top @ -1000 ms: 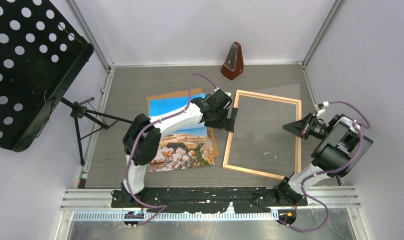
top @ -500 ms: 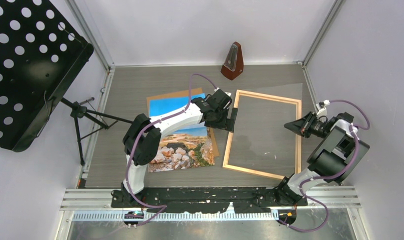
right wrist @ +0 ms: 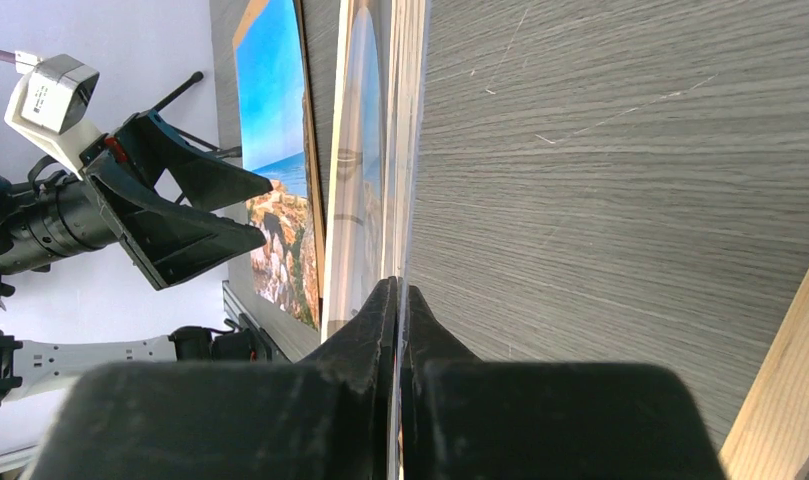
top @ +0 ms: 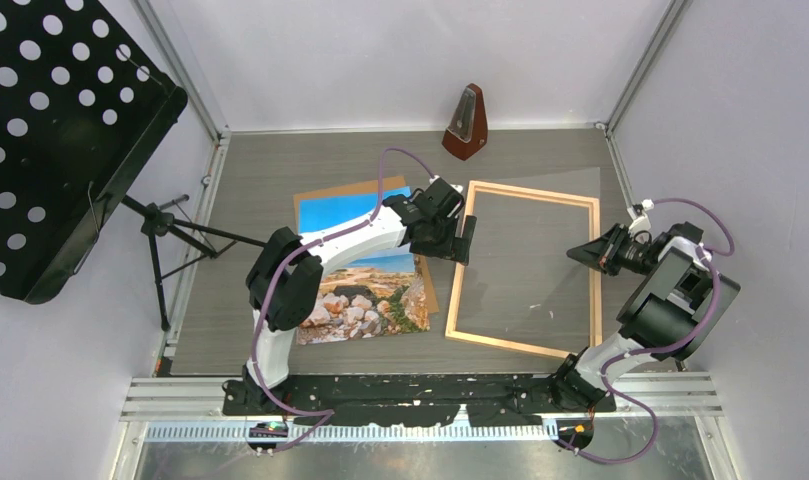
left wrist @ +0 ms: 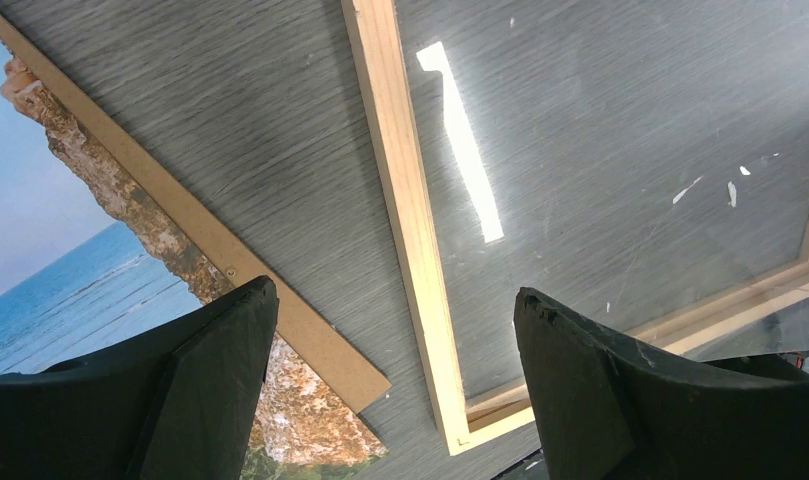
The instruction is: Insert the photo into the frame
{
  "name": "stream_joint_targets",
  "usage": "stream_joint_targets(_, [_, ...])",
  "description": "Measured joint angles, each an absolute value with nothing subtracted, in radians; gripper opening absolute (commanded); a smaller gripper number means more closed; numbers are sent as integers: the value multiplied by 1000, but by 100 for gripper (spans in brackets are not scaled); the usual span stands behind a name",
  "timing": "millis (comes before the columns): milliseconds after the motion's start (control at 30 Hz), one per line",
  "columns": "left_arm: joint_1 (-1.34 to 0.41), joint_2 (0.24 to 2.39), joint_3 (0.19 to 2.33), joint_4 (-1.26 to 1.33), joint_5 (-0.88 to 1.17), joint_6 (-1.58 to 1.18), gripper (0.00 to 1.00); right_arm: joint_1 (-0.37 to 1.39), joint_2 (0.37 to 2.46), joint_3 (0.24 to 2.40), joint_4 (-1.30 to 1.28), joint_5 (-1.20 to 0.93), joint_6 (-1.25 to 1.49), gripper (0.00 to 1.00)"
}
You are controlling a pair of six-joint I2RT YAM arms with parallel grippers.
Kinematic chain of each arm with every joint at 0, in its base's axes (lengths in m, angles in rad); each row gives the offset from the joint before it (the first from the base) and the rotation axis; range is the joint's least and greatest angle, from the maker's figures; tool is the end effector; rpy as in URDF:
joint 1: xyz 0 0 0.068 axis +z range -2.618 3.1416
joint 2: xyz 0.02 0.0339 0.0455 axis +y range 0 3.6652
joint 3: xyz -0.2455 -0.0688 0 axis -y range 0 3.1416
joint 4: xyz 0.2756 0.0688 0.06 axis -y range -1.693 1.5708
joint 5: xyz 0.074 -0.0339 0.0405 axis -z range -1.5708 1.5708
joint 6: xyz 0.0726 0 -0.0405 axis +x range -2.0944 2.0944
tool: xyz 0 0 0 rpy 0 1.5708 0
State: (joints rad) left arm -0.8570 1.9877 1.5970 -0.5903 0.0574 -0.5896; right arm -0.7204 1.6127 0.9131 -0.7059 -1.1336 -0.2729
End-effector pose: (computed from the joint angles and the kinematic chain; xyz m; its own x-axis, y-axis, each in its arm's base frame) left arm 0.3102 -0.3645 0.1668 -0.8835 0.1721 -0.4358 0.3421 0.8725 -0.3489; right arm 0.2666 -0.1465 0.1239 -0.7590 0.5143 -0.3993 -0.0387 0.5765 0.8162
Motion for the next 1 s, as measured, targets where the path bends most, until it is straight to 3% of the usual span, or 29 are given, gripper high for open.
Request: stream_joint_targets(1000, [-857, 2022, 1592, -577, 72, -593, 87, -709, 1635, 913, -738, -1101, -316, 6])
